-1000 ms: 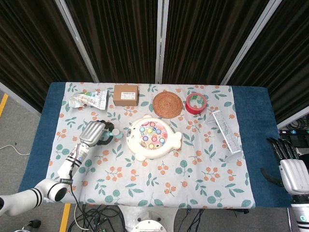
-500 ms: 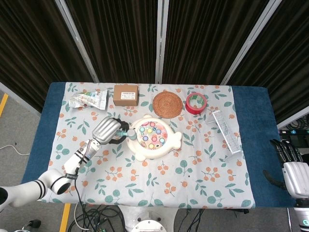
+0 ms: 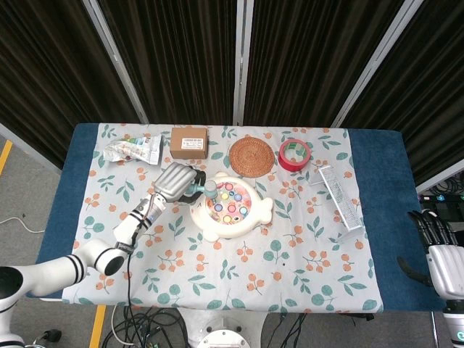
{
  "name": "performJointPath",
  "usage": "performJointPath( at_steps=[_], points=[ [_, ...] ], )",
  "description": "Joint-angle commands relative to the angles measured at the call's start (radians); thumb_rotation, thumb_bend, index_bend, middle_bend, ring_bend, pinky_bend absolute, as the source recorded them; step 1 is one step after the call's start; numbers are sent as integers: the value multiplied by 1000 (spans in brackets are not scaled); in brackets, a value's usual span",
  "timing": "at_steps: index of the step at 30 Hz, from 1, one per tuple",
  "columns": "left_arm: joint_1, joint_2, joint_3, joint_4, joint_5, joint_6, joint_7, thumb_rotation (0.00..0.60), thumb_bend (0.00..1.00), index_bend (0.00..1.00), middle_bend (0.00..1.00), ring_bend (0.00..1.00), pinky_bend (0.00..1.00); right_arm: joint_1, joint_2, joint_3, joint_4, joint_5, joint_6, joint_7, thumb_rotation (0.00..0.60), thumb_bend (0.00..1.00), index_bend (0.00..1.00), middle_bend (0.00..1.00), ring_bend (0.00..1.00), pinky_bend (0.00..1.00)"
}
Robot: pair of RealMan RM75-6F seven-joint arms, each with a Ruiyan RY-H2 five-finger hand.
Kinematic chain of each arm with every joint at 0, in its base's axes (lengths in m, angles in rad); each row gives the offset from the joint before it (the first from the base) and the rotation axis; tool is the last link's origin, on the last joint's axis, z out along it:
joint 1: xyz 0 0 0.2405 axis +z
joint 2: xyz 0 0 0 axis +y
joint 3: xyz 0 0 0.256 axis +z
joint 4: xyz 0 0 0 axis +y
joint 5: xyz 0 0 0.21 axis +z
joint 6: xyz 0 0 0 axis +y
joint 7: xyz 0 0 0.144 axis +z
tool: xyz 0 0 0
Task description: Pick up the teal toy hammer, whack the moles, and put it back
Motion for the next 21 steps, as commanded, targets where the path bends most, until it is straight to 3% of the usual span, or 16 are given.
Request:
performJointPath(
  at_steps=[1,10,21],
  points=[
    [-9,-1,-6,-8,-25,-13,17,600,517,566,588,505,594,0,-2,0,3,2,-2,3,600,181,0,78,0,0],
    [-43,-37,10,34,-86,-55,114,600,517,566,587,505,594,-6,0,0,7,9,-2,10,600,181,0,78,0,0],
    [-52,17,-13,-39,-131,-50,127,600,517,566,587,505,593,-6,-4,3,19,7,-3,23,600,181,0,78,0,0]
  ],
)
